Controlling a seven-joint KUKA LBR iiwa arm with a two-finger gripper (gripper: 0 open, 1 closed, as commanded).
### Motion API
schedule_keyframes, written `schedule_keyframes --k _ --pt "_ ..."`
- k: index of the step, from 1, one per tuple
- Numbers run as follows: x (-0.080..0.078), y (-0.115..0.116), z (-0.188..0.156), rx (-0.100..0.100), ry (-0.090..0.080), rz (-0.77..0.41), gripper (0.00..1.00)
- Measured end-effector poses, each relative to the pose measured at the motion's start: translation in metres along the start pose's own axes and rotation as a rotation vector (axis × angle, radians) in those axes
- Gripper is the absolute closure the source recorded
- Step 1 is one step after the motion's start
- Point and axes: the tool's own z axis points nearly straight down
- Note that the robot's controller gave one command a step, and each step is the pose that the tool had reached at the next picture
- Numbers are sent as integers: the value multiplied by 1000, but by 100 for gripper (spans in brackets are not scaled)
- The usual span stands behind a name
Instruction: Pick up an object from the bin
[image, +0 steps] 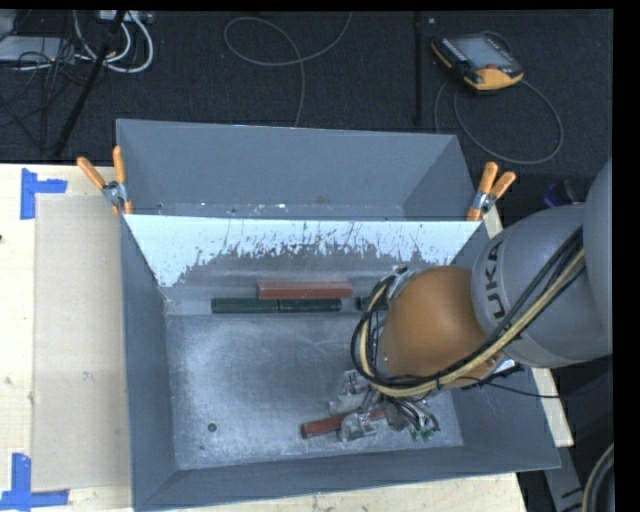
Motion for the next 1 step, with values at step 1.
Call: schedule_keyframes --k 1 --pt "-5 3 0 4 5 -92 100"
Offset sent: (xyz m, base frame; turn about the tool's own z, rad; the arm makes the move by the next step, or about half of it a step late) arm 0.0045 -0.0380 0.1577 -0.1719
